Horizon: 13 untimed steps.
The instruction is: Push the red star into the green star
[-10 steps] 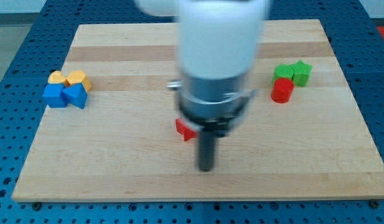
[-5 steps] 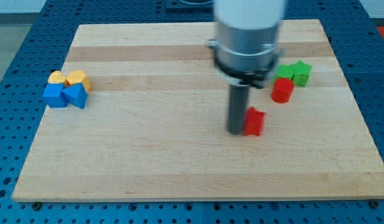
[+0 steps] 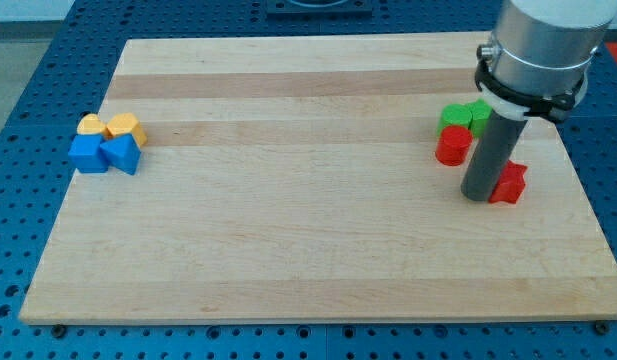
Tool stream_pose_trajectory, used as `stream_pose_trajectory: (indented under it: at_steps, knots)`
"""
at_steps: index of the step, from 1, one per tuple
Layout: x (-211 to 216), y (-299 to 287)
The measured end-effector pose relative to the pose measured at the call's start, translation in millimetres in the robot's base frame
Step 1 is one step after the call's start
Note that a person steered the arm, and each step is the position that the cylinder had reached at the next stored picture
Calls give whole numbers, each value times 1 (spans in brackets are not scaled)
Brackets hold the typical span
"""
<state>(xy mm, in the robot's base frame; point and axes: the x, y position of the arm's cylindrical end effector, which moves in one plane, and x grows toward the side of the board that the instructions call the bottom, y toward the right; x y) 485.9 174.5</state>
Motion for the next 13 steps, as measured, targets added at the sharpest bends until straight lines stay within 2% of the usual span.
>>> stream_pose_trajectory:
  at_steps: [2,3,5,7,8,9,11,13]
  knots:
    - [23,30]
    - [16,49]
    - [-9,47]
    - [-12,50]
    - [-2,87]
    - [-9,87]
    - [-38,28]
    - [-37,55]
